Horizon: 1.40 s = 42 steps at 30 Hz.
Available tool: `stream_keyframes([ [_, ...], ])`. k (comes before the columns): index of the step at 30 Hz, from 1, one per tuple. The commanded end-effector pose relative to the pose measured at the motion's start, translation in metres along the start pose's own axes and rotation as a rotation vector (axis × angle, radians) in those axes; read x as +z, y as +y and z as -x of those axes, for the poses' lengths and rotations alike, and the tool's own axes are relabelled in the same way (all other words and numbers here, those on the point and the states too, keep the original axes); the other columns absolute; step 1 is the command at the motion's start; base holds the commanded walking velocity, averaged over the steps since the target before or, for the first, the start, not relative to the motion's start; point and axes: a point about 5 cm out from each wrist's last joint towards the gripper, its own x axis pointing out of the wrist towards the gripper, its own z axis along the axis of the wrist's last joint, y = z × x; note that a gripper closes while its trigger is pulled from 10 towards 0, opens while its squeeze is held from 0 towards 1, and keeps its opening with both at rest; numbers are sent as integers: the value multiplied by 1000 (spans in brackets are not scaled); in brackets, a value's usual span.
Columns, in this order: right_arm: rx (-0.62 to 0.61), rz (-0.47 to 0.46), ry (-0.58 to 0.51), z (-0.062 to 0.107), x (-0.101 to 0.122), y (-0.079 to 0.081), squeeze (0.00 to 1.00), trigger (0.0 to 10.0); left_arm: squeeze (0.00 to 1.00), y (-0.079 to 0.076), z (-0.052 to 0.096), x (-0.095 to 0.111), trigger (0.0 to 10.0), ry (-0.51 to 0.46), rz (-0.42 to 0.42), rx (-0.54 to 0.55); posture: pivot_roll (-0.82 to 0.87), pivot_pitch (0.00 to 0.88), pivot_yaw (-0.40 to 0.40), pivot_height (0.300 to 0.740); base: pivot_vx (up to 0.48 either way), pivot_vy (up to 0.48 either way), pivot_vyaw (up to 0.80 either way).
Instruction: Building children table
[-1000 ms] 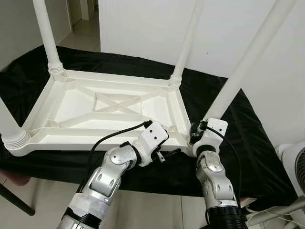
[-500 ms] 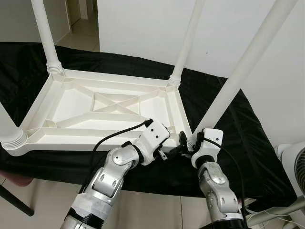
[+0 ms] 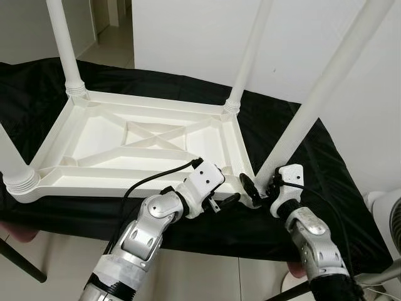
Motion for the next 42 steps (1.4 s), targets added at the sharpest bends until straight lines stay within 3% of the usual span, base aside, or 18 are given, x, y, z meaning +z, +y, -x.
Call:
stream_keyframes([
  [1,23,-6,-2,1,-1,-2,0,10000,0,-5,-1,2,10000,-14,5,-30,-23,0,-123,740,0,0,0],
  [5,82,8,16,-3,-4,-2,0,10000,0,-9,2,2,10000,-20,2,-75,-22,0,-118,740,0,0,0],
  [6,101,3,18,-5,-4,-2,0,8157,0,-10,3,3,10000,-21,1,-86,-22,0,-118,740,0,0,0],
  [7,101,3,18,-5,-4,-2,0,8157,0,-10,3,3,10000,-21,1,-86,-22,0,-118,740,0,0,0],
  [8,118,6,16,-8,-5,-2,0,4824,0,-11,3,3,10000,-23,-1,-91,-16,0,-117,740,0,0,0],
  [9,128,11,20,-10,-6,-2,0,0,0,-11,3,4,10000,-24,-1,-93,-14,0,-116,740,0,0,0],
  [18,141,-21,27,-12,-14,-4,0,0,0,-11,5,5,10000,-21,-7,-100,-5,0,-121,740,0,0,0],
  [19,131,-33,29,-11,-16,-3,0,5882,0,-11,5,5,10000,-20,-7,-100,-6,0,-120,740,0,0,0],
  [20,125,-41,30,-11,-17,-3,0,5882,0,-11,5,5,10000,-20,-6,-100,-6,0,-120,740,0,0,0],
  [21,104,-46,34,-10,-19,-3,0,10000,0,-12,5,4,10000,-19,-6,-100,-7,0,-120,740,0,0,0],
  [26,58,-97,35,-9,-24,4,0,10000,0,-12,4,4,10000,-20,-1,-101,-10,0,-119,740,0,0,0],
  [30,-27,-21,78,-9,-30,11,0,10000,0,-13,4,4,10000,-19,-1,-103,-15,0,-116,740,0,0,0],
  [36,-102,-23,108,-9,-30,17,0,10000,0,-12,4,3,10000,-16,-3,-102,-18,0,-113,740,0,0,0],
  [42,-350,-126,77,-10,-21,42,0,10000,0,-11,5,2,10000,-10,-4,-97,-11,0,-116,740,0,0,0],
])
